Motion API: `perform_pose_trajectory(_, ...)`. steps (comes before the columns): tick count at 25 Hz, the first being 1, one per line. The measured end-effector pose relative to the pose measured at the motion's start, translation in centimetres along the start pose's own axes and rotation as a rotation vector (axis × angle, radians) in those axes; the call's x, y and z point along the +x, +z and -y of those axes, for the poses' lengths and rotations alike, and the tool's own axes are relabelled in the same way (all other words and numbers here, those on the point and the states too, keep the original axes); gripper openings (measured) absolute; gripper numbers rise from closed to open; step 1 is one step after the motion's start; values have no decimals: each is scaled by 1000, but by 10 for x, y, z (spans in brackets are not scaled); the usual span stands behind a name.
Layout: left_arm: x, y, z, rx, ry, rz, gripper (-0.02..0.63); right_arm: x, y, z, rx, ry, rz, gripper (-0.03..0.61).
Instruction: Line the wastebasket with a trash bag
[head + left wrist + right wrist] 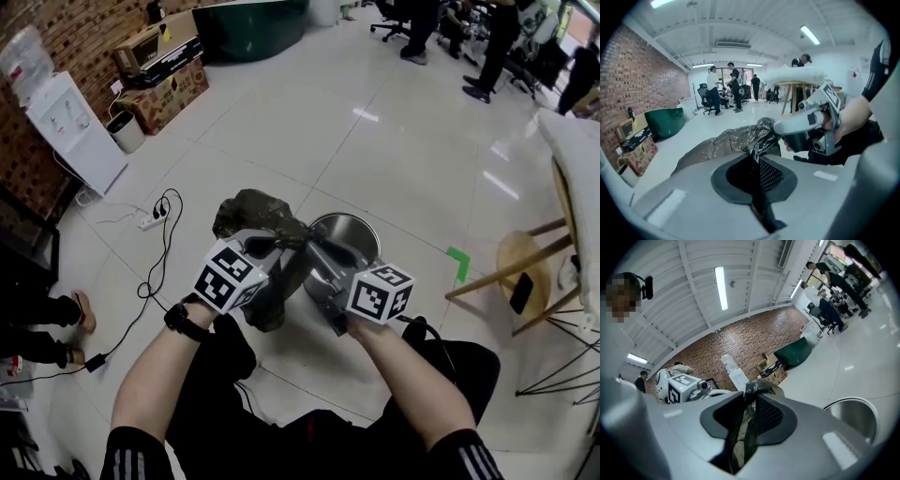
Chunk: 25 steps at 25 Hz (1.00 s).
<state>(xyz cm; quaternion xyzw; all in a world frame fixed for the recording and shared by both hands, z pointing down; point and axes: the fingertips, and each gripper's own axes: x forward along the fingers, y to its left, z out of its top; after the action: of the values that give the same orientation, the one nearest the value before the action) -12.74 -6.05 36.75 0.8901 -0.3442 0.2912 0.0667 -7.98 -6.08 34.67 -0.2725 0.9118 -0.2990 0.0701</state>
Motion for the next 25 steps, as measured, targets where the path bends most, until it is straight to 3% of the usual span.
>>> perform_pose_trajectory(4,23,41,13,-36,-117,53,5,-35,17,20,-127,-79,-6,162)
perform_pose_trajectory(10,46,90,26,-61,-211,149,5,-95,51,49,-368,-229,9,229)
perform_pose_trajectory(12,53,107,33,-88,-250,196,4,-107,52,62,-353,-226,-10,273)
perform_pose_trajectory(15,67,122,37,-112,-281,214,4,-110,41,68,-228,-171,-41,327)
perform_pose_trajectory(19,90,133,50,-155,-337,224,3,-108,22,75,-130,-133,-110,347)
perform_pose_trajectory(20,96,136,53,-171,-361,231,3,-107,19,80,-133,-140,-129,327)
perform_pose_trajectory(23,110,139,58,-220,-436,239,2,-113,35,103,-126,-219,-89,5)
perform_pose_trajectory(25,117,136,50,-277,-473,236,2,-119,49,120,-115,-272,-71,5)
